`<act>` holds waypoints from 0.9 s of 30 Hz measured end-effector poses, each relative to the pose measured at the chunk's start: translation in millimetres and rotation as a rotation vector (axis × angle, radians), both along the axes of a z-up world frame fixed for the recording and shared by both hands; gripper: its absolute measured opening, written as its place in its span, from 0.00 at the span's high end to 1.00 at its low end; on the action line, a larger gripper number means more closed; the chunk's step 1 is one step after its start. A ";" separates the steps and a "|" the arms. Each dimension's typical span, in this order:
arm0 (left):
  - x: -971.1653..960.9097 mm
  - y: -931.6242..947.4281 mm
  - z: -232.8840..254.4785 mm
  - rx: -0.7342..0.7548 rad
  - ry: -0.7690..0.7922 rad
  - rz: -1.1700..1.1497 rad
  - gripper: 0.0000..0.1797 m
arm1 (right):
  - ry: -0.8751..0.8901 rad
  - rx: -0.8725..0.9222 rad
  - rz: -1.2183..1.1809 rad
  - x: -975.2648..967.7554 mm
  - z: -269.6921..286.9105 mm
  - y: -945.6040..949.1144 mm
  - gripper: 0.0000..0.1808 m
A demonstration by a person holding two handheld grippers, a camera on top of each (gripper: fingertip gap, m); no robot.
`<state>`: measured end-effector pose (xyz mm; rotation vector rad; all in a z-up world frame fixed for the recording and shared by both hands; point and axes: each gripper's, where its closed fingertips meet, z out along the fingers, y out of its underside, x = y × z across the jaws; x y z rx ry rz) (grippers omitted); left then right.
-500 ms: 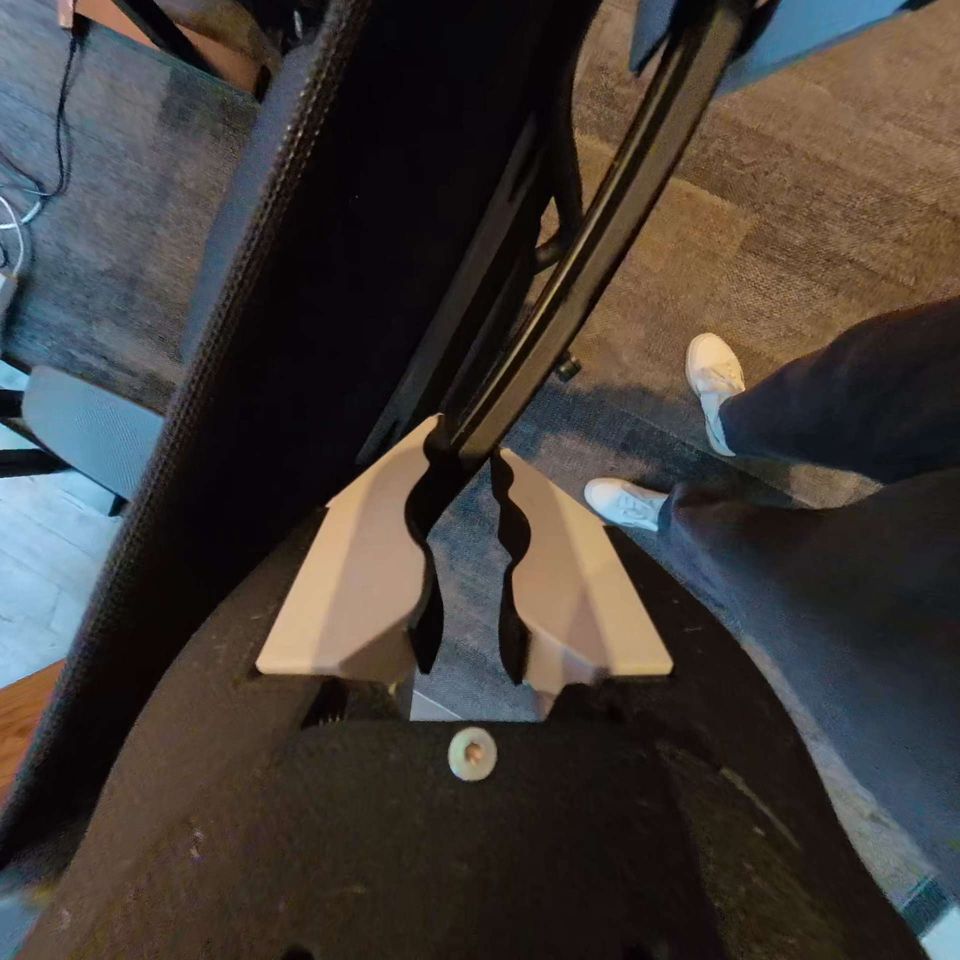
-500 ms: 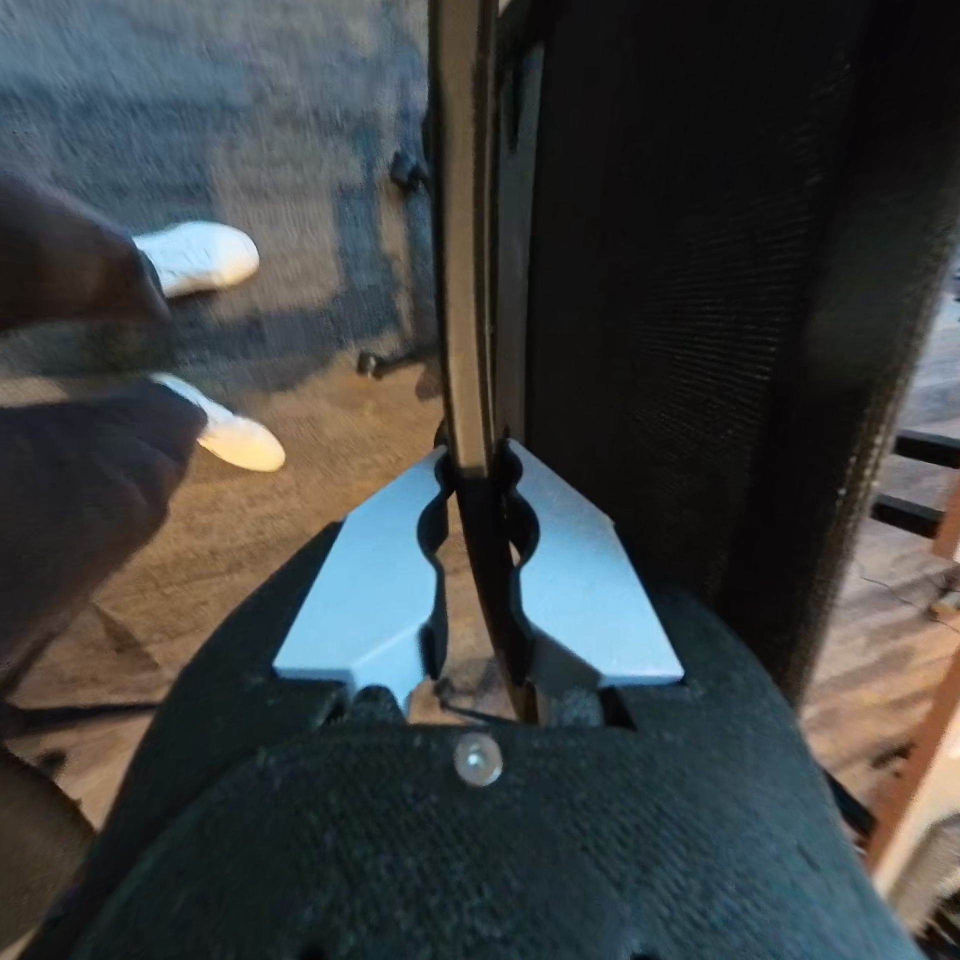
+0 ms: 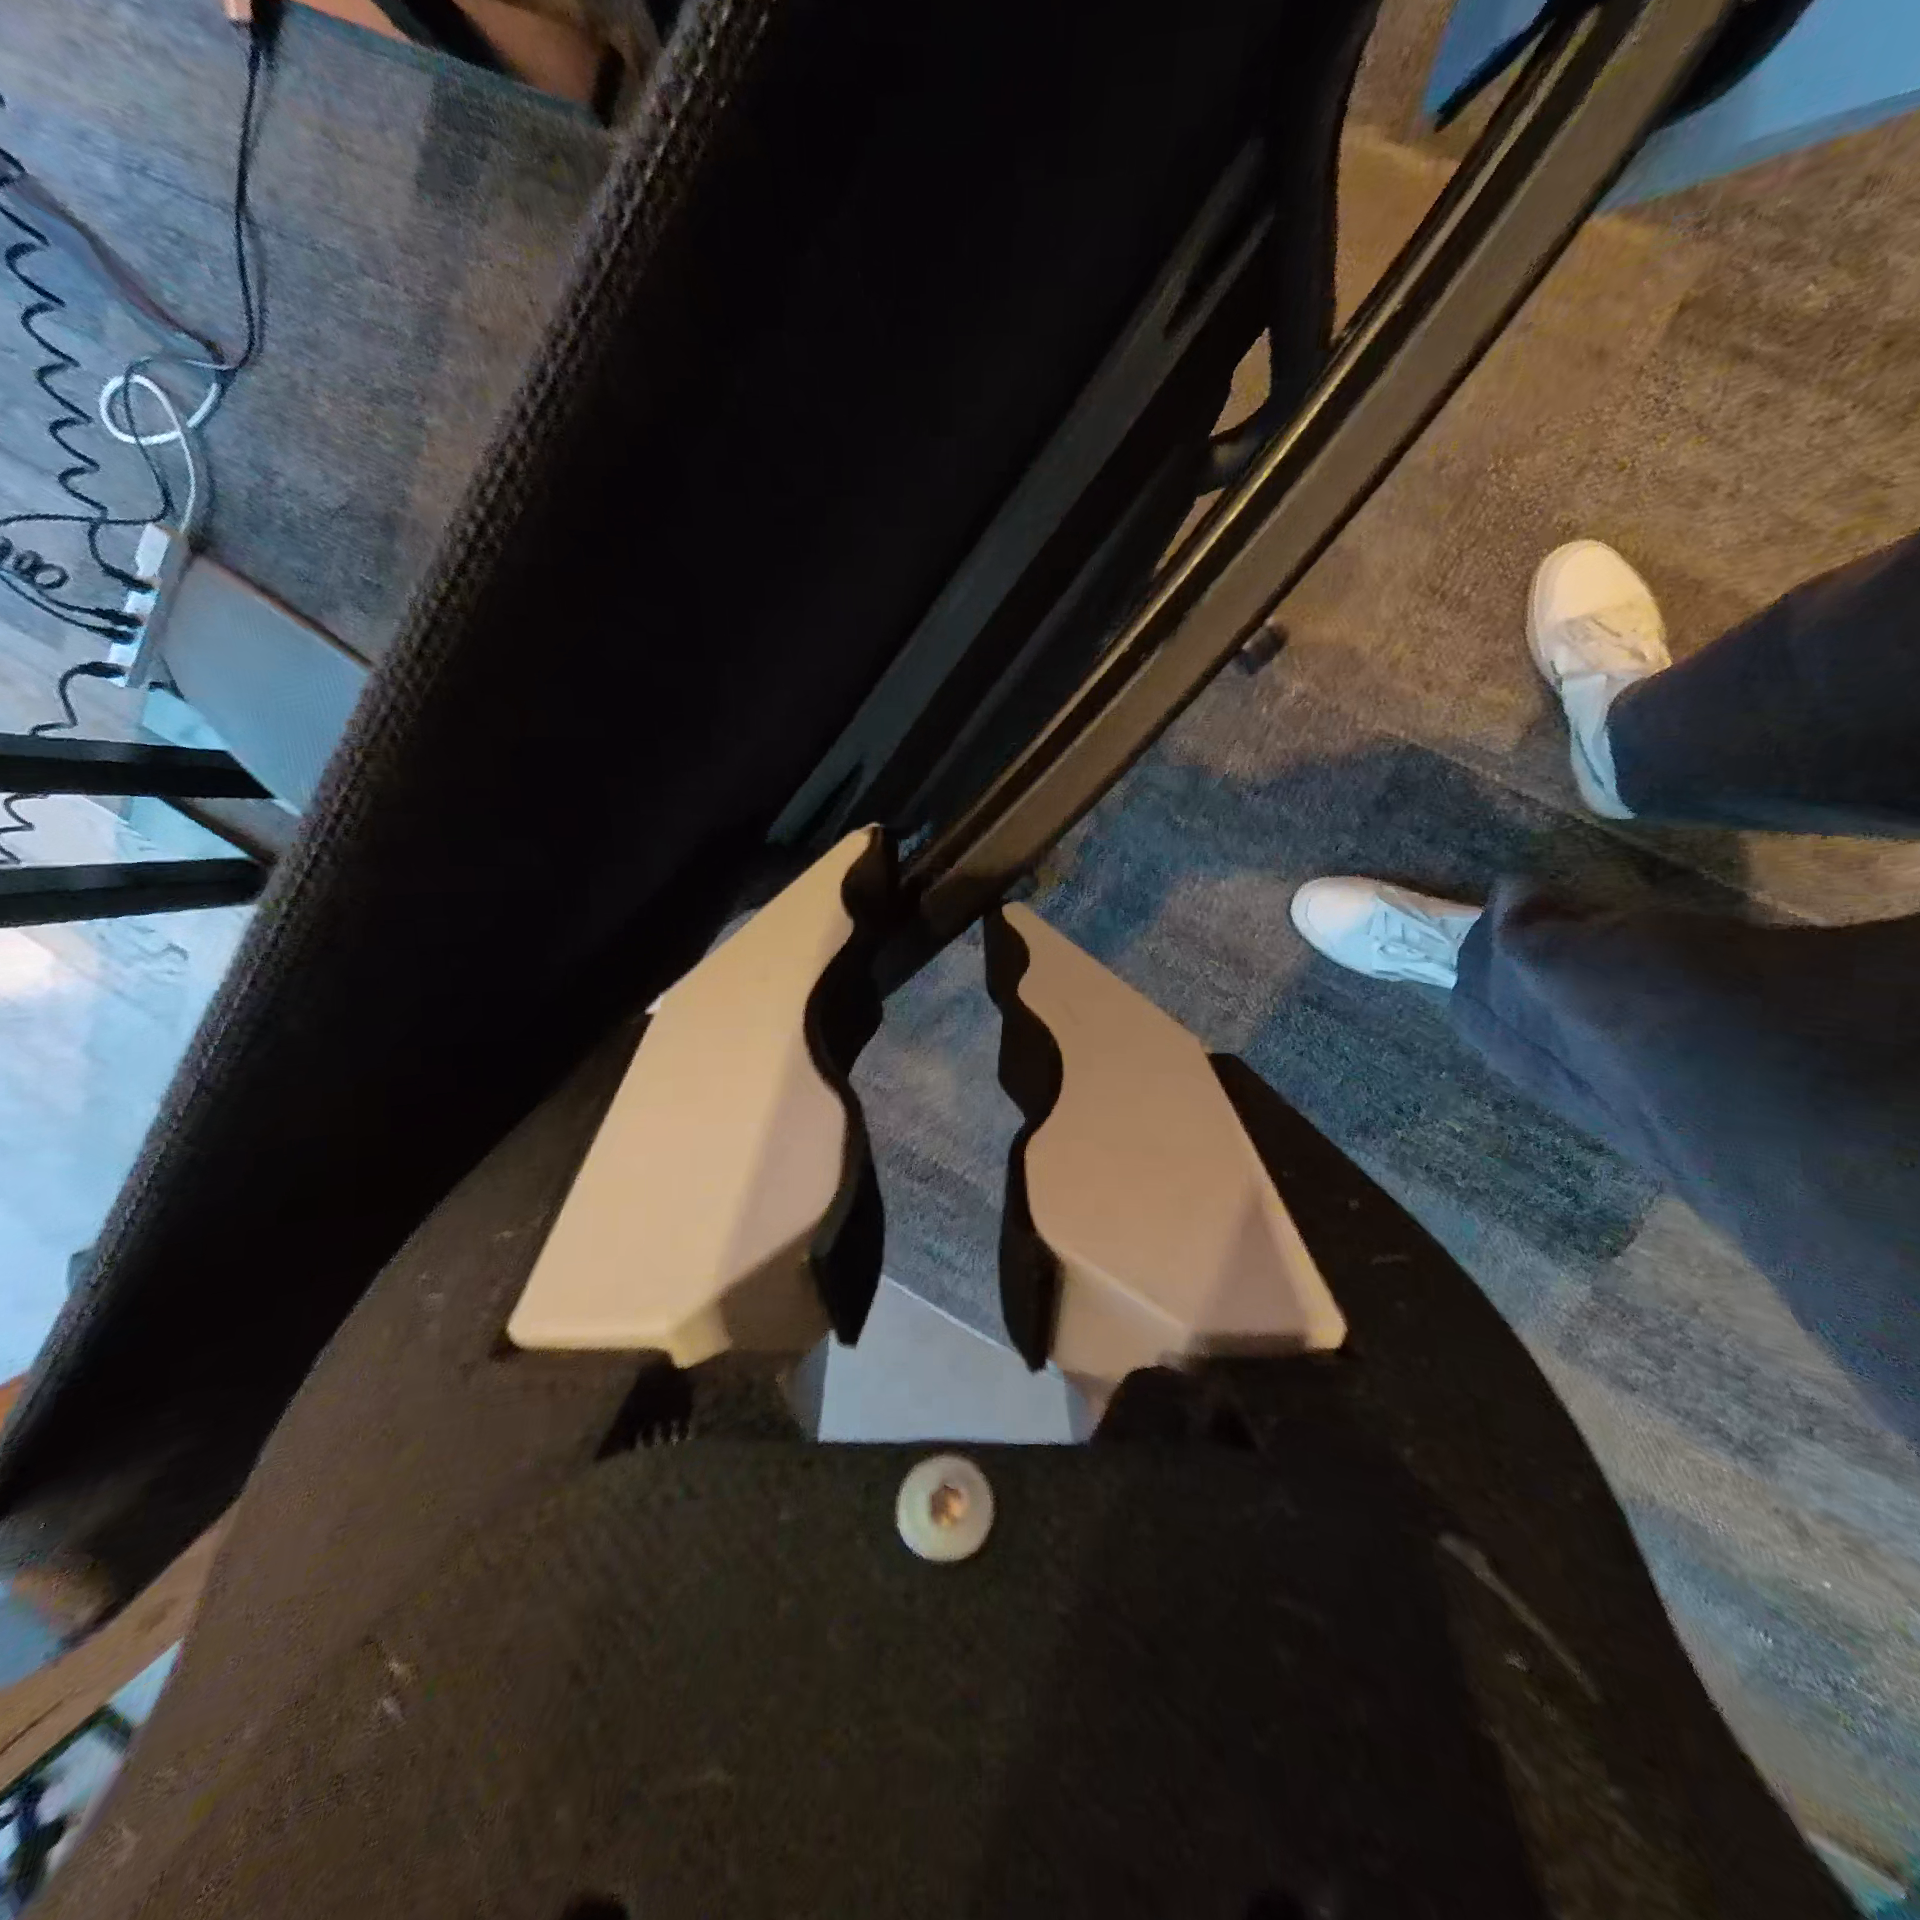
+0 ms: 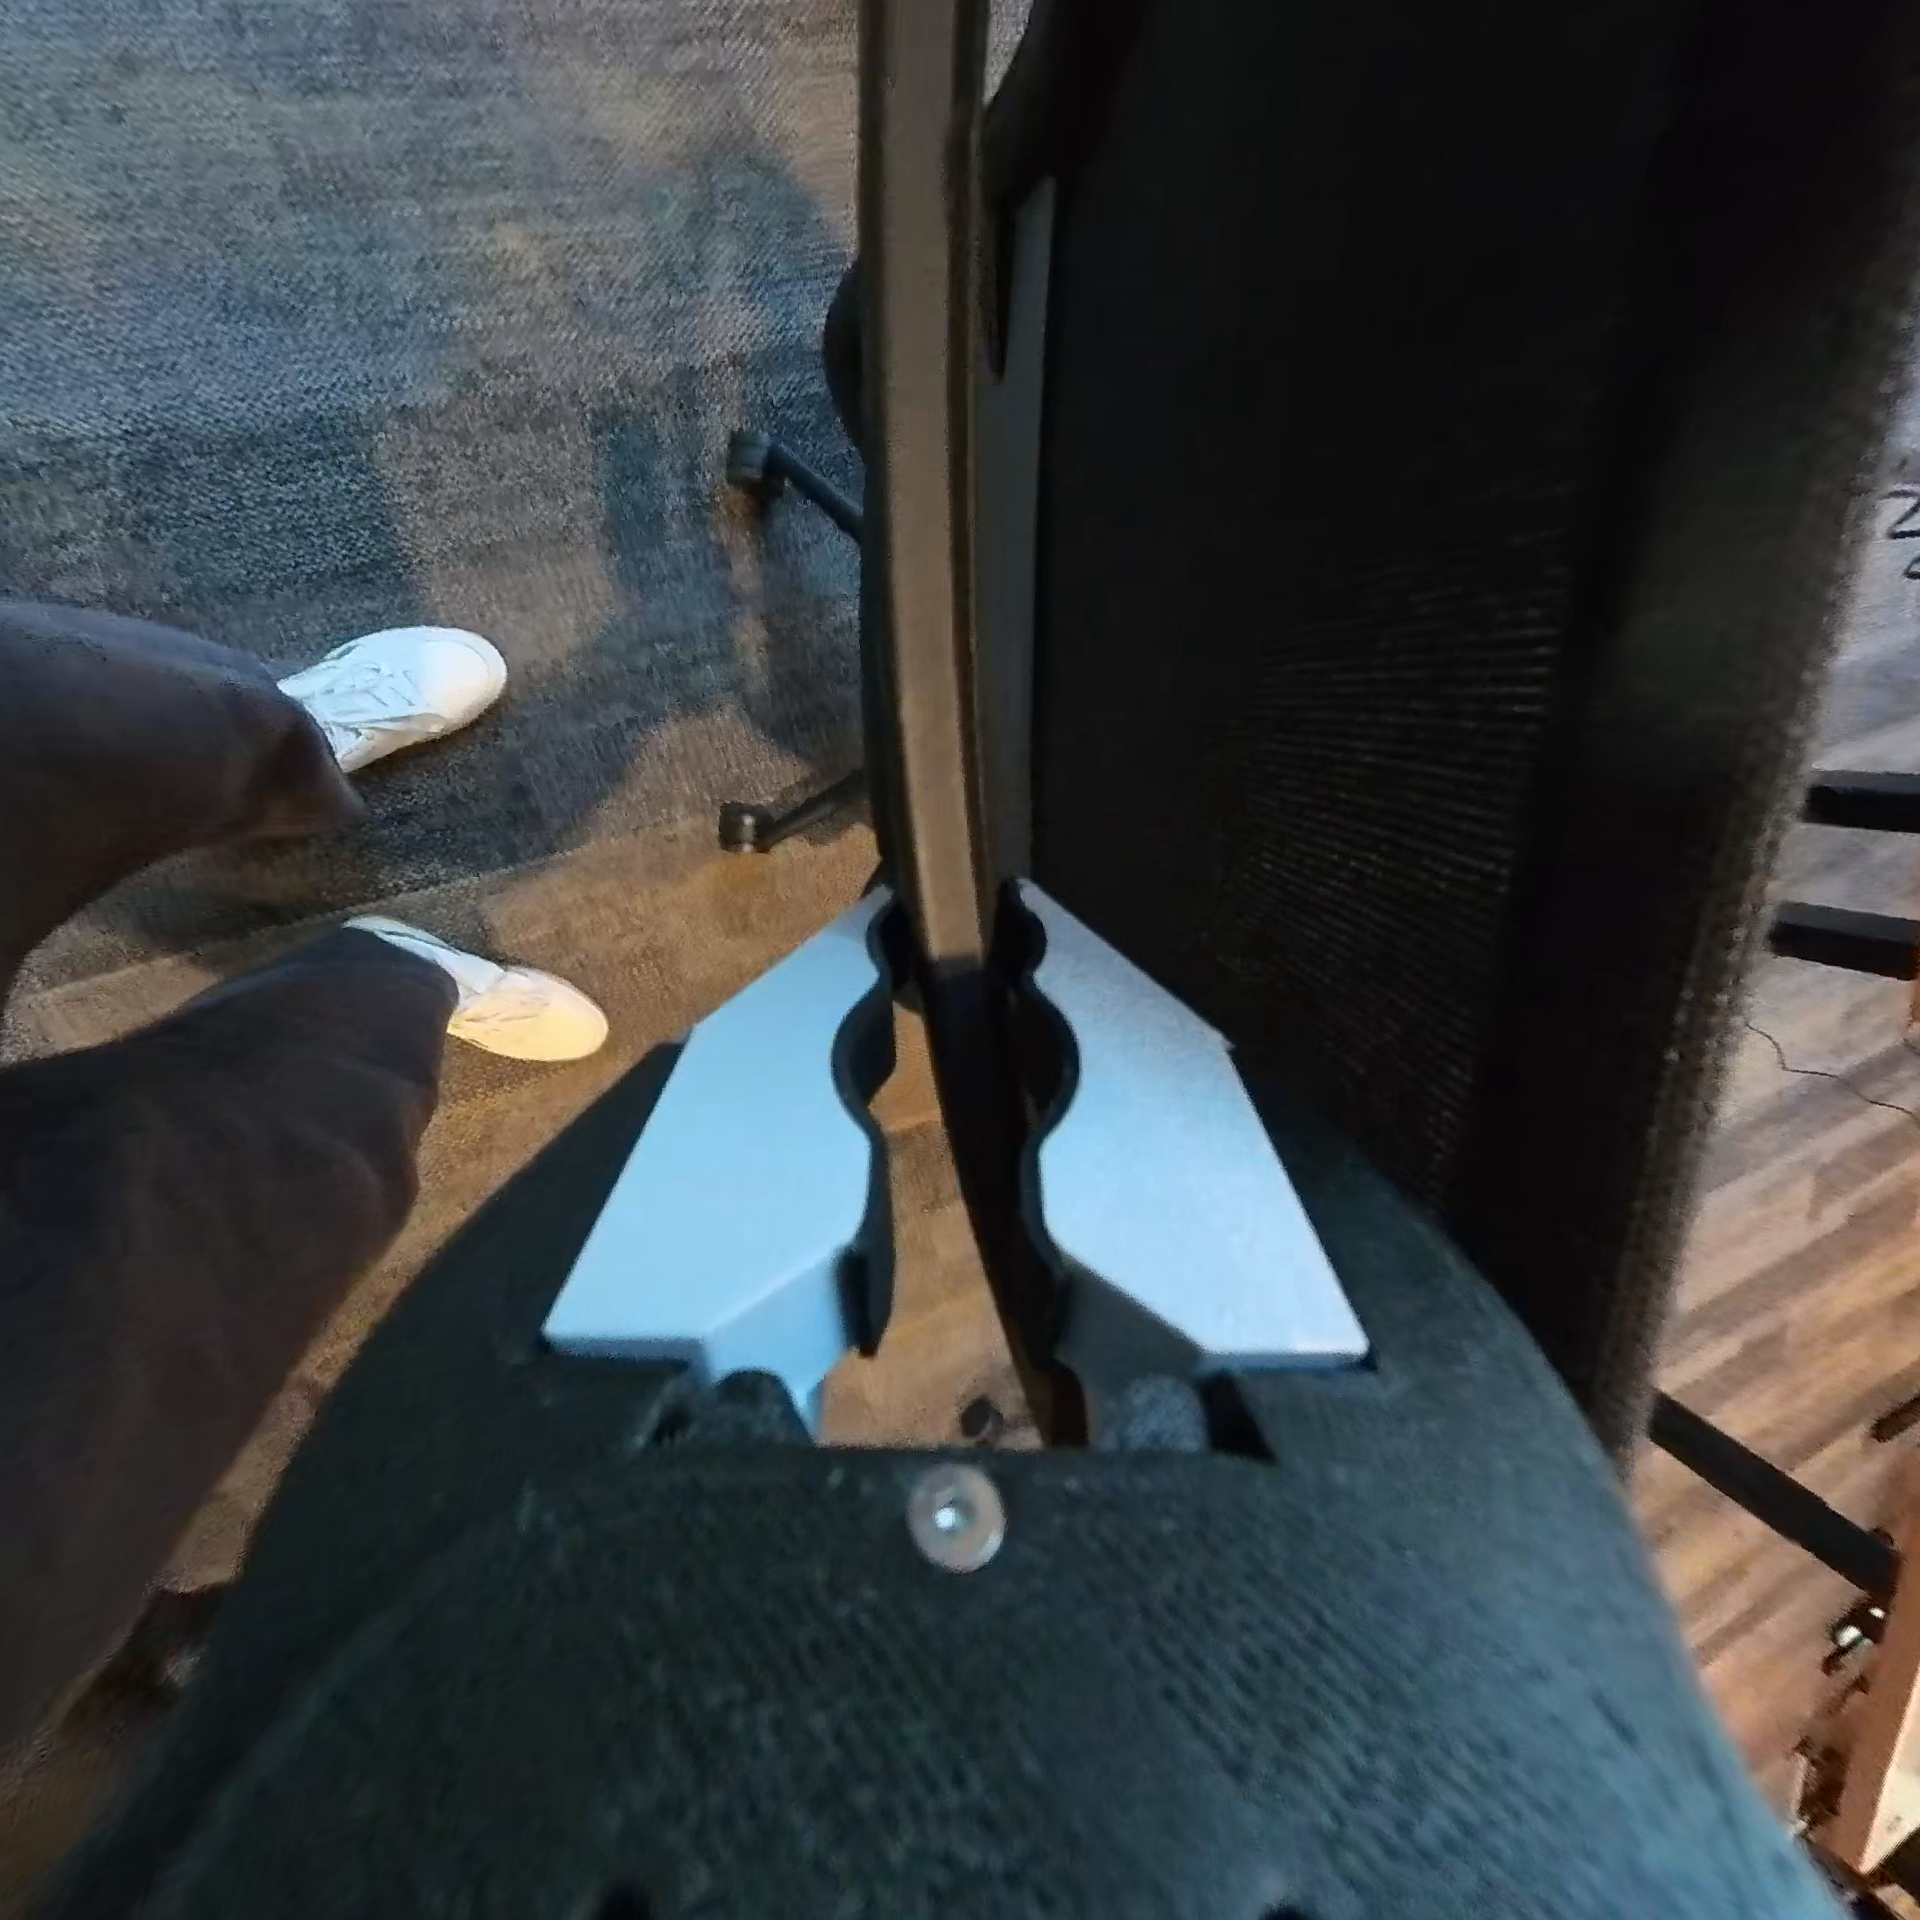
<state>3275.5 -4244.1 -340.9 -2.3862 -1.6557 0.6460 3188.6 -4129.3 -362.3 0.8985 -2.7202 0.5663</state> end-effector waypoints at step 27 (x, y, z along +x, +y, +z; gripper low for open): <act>-98.8 135.1 -2.8 0.070 0.096 0.036 0.92 | 0.347 0.138 0.177 -106.9 -31.7 49.2 0.89</act>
